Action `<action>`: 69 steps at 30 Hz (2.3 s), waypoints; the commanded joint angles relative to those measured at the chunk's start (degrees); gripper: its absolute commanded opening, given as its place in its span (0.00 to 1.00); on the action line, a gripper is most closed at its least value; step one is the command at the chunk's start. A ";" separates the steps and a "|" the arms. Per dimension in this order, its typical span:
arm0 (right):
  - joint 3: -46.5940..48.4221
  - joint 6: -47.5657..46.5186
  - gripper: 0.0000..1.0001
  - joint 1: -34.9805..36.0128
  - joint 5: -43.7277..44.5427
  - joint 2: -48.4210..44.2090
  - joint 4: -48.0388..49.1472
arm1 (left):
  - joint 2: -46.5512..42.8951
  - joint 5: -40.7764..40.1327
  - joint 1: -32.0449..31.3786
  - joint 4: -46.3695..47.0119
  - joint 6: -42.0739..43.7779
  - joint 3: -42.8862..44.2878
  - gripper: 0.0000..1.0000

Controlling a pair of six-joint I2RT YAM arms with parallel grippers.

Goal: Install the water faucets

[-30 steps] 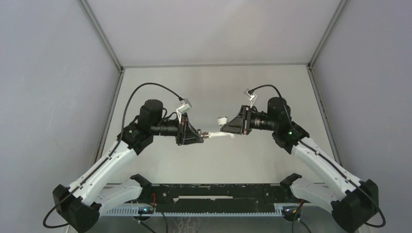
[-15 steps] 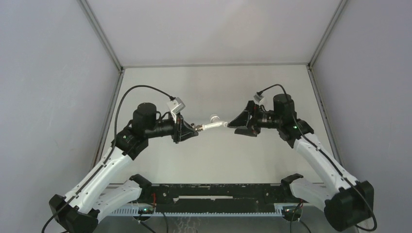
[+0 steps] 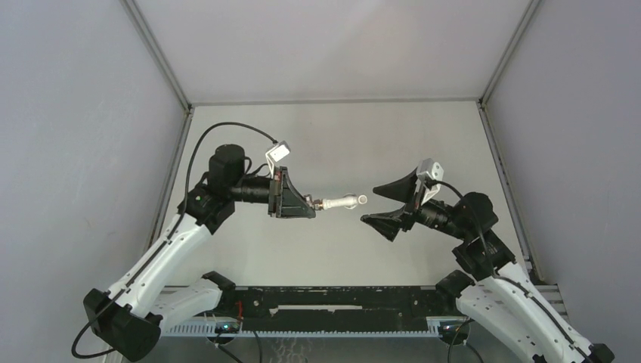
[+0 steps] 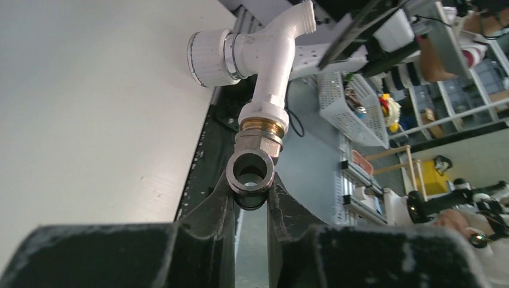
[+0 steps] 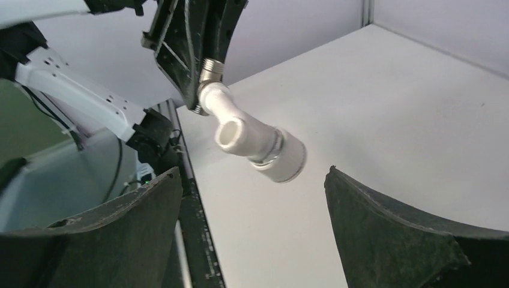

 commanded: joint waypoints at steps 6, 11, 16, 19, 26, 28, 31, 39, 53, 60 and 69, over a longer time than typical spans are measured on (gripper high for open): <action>0.29 -10.87 0.95 1.41 -8.64 6.97 15.13 | -0.30 8.80 0.34 6.58 -9.71 5.75 0.00; 0.94 -8.62 0.94 1.77 -13.76 13.12 23.90 | 0.06 8.20 0.34 6.54 -10.22 5.76 0.00; 3.78 -3.36 0.92 1.96 -18.92 17.04 24.93 | -0.47 5.17 0.41 5.25 -7.92 6.59 0.00; 5.86 -0.14 0.88 1.96 -20.61 18.58 21.57 | -0.20 1.04 0.44 0.96 -3.77 8.40 0.00; 6.07 23.52 0.73 1.96 -20.99 21.52 26.29 | -0.32 -10.93 0.43 -0.37 2.44 8.12 0.00; 6.07 30.07 0.74 2.24 -21.56 23.25 27.25 | 0.15 -12.34 0.52 0.20 3.07 7.91 0.00; 6.07 37.77 0.77 3.56 -21.88 25.78 29.21 | -0.03 -12.96 0.52 4.56 1.86 6.47 0.00; 6.38 48.46 0.79 4.16 -21.45 26.87 35.33 | 0.16 -15.55 0.56 3.47 5.01 4.96 0.00; 14.80 31.81 0.81 4.42 -10.03 24.97 17.51 | 4.54 -13.15 -0.62 -5.32 11.92 3.54 0.00; 23.84 24.48 0.77 0.06 -10.17 32.32 2.55 | 4.88 -10.62 -0.72 -5.50 10.52 3.59 0.00; 9.82 -15.86 0.88 9.05 14.92 10.83 -6.11 | 6.96 -4.61 -0.49 -8.93 4.81 6.28 0.00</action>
